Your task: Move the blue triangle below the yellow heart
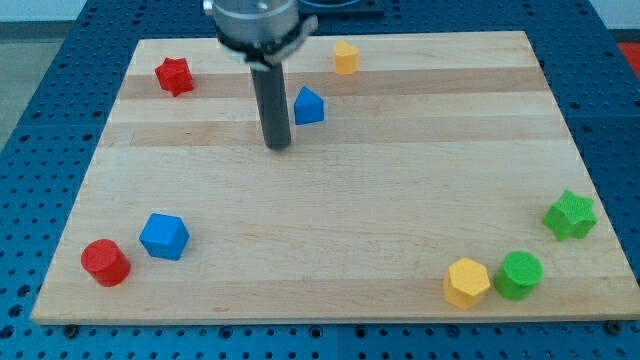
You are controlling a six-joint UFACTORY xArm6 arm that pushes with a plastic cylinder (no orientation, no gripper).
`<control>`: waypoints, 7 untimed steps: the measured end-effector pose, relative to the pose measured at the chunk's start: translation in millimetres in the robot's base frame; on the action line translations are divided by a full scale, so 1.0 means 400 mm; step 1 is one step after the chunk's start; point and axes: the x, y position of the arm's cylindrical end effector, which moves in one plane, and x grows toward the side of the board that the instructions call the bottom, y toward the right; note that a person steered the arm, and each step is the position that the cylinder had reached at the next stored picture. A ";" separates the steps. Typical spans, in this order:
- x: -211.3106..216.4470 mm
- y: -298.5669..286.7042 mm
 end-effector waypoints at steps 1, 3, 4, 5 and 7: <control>-0.053 -0.001; -0.143 0.018; -0.143 0.063; -0.141 0.155; -0.176 0.325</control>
